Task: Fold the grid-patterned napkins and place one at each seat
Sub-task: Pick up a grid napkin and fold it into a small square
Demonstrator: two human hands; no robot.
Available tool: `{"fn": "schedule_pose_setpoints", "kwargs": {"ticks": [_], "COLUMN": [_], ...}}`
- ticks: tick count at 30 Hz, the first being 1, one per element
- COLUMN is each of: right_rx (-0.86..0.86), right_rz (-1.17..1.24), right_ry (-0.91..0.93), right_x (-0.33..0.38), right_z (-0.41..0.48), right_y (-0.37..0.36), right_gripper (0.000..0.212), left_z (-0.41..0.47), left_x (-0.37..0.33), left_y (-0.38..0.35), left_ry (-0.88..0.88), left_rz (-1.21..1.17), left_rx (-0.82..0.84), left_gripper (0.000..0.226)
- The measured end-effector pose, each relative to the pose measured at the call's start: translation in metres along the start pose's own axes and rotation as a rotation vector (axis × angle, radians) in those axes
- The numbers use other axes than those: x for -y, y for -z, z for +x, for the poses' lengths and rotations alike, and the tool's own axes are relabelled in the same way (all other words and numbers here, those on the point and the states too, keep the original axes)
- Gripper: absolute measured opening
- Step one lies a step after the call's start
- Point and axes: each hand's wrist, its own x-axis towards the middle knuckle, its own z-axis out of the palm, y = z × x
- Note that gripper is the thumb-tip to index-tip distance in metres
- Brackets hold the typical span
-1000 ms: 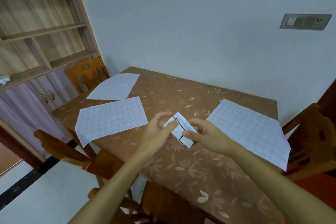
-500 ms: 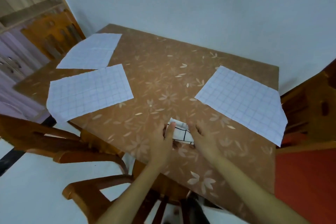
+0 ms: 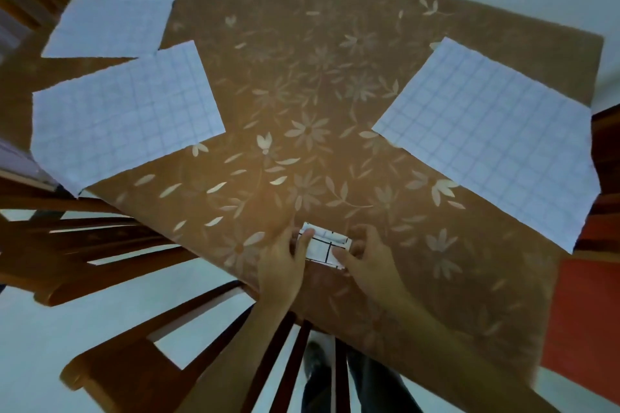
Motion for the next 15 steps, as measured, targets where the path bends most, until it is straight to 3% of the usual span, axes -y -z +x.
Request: {"fn": "schedule_pose_setpoints", "kwargs": {"ticks": [3,9,13,15], "right_rx": [0.002,-0.091,-0.173,-0.103], "right_rz": [-0.136,-0.631,-0.775,-0.831], "right_ry": [0.044,0.188,0.713,0.9], "right_x": [-0.004,-0.015,-0.024,-0.032], "right_z": [0.01,0.028,0.036,0.034], "right_y": [-0.006,-0.003,-0.005,-0.012], "right_gripper": [0.03,0.029,0.013,0.031], "left_z": [0.01,0.021,0.019,0.018], "left_x": [0.015,0.018,0.028,0.034], "left_y": [-0.006,-0.022,-0.036,-0.04], "left_ry": [-0.042,-0.194,-0.395,-0.554], "left_rz": [0.037,0.09,0.367,0.428], "left_rx": [0.017,0.017,-0.046,-0.03], "left_gripper": [0.029,0.022,0.017,0.023]}}
